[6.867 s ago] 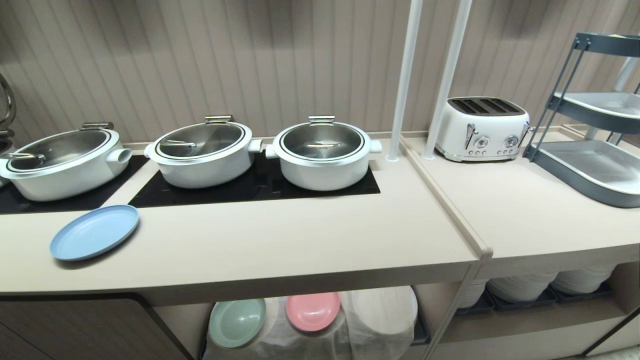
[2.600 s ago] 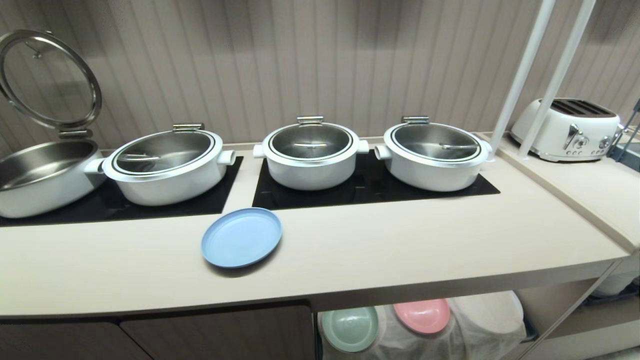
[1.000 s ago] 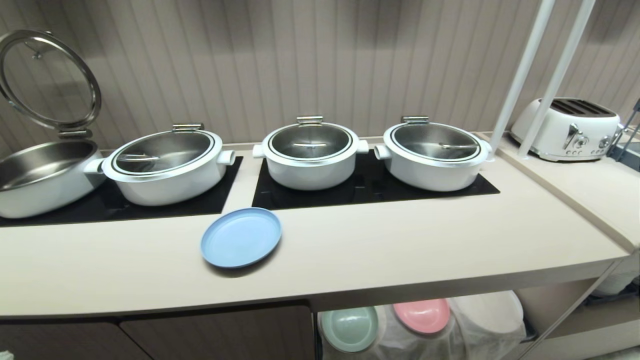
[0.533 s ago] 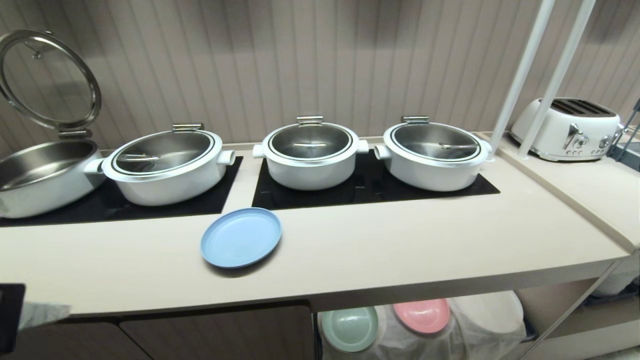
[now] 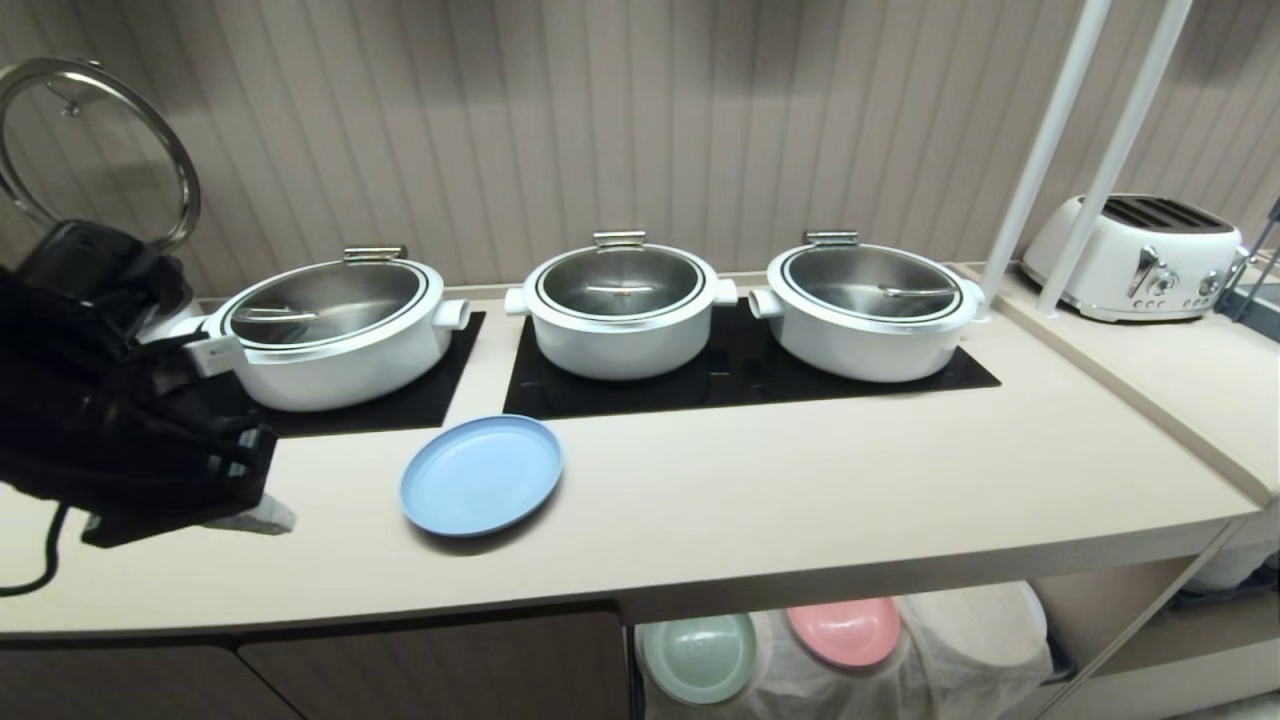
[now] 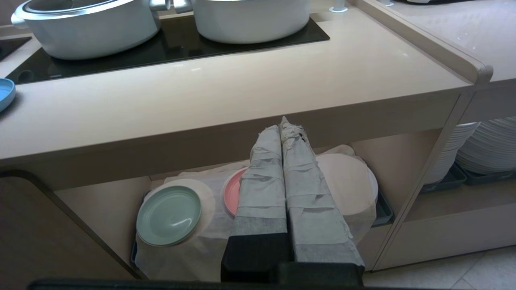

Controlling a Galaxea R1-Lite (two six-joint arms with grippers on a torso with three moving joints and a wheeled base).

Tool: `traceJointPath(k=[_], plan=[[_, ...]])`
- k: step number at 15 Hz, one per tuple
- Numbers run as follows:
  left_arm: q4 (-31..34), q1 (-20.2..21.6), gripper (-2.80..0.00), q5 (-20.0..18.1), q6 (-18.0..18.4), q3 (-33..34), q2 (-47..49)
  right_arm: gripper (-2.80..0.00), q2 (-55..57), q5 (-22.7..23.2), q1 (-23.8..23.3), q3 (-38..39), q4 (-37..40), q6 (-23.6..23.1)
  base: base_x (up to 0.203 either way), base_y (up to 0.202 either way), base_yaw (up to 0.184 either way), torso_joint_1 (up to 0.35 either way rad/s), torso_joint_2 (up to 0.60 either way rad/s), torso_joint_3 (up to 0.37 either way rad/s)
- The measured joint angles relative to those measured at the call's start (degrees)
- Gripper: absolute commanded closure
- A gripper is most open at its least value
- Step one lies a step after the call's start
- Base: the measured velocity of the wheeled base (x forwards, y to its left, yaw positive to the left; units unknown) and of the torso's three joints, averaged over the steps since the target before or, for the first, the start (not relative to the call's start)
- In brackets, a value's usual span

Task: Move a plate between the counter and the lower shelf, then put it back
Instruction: Pick up the plate

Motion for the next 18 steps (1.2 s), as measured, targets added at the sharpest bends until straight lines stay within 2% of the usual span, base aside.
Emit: traceJointPath(k=[3, 7, 12, 15, 16, 18], plan=[[-3.59, 0.18, 0.00, 0.46, 0.92, -2.09, 7.27, 0.00, 0.00, -0.01, 0.00, 0.00, 0.00, -0.02, 0.000, 0.000, 0.000, 0.000, 0.00, 0.000], [-4.26, 0.32, 0.00, 0.52, 1.37, -8.12, 15.57, 0.00, 0.00, 0.00, 0.02, 0.00, 0.00, -0.02, 0.000, 0.000, 0.000, 0.000, 0.00, 0.000], [-4.46, -1.08, 0.00, 0.49, 1.33, -13.24, 22.35, 0.00, 0.00, 0.02, 0.02, 0.00, 0.00, -0.05, 0.000, 0.000, 0.000, 0.000, 0.00, 0.000], [-7.36, -1.43, 0.00, 0.95, 1.41, -15.03, 25.32, 0.00, 0.00, 0.00, 0.02, 0.00, 0.02, -0.02, 0.000, 0.000, 0.000, 0.000, 0.00, 0.000], [-8.34, -1.46, -2.80, 1.11, 1.45, -15.16, 26.05, 0.00, 0.00, -0.01, 0.02, 0.00, 0.01, -0.02, 0.000, 0.000, 0.000, 0.000, 0.00, 0.000], [-8.65, -1.42, -2.80, 1.24, 1.46, -15.30, 27.33, 0.00, 0.00, 0.00, 0.02, 0.00, 0.02, -0.02, 0.000, 0.000, 0.000, 0.000, 0.00, 0.000]])
